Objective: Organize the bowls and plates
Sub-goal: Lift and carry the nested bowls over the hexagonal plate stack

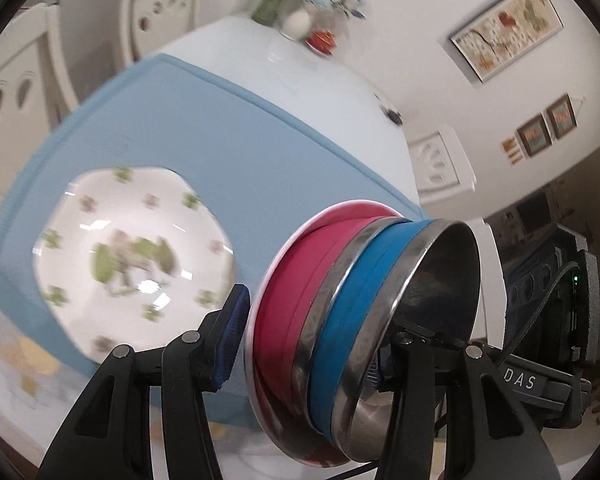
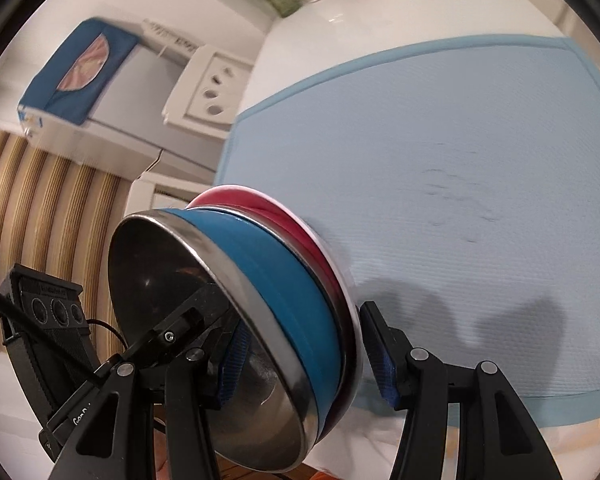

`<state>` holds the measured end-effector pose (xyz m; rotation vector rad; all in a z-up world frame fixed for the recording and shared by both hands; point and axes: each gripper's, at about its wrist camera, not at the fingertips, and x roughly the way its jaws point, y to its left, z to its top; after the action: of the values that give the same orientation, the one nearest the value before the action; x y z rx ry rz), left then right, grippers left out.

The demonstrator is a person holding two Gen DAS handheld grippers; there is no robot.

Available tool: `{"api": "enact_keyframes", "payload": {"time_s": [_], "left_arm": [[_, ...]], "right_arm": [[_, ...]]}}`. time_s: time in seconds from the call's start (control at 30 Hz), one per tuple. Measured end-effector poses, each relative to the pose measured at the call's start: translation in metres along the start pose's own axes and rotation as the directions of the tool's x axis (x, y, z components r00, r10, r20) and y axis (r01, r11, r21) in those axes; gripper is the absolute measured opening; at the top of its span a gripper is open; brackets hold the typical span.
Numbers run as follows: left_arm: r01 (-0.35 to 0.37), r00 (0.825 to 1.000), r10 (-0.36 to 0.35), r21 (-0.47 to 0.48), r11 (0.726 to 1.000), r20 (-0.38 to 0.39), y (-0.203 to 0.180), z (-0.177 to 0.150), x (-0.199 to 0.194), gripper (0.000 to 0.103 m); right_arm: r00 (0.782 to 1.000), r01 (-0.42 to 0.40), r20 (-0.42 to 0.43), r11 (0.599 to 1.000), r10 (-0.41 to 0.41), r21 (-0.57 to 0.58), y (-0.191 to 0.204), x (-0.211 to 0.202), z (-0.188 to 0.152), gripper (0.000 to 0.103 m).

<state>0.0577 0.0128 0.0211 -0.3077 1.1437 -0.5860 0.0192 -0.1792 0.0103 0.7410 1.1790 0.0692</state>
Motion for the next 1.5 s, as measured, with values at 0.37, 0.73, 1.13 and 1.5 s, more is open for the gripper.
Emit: {"api": "enact_keyframes", "payload": {"time_s": [0.37,0.73,1.13,1.5], "left_arm": [[-0.057,0.998,0.056,-0.065,0.996,-0.011,0.09,0.034,-0.02,0.046],[-0.017,0.992,0.015,-0.017,1.0,-0.124,0.132,0.056,0.009,0.046],[0.034,0.976,-0.033,0.003,0.999,-0.214,0.146,0.063,0.034,0.046],[0.093,0.976,-0.092,-0.004,0.996,-0.199,0.165,0.075,0.018,0.046]], "right_arm": [[0.995,-0.006,-0.098,0.998,0.0,-0.056,0.077,0.087,0.007,0.053],[0.988,0.078,-0.138,0.997,-0.075,0.016,0.081,0.139,0.014,0.053],[0.977,0.152,-0.166,0.981,-0.131,0.12,0.062,0.159,0.021,0.053],[0.99,0.09,-0.125,0.98,-0.068,0.176,0.055,0.146,0.028,0.053]]}}
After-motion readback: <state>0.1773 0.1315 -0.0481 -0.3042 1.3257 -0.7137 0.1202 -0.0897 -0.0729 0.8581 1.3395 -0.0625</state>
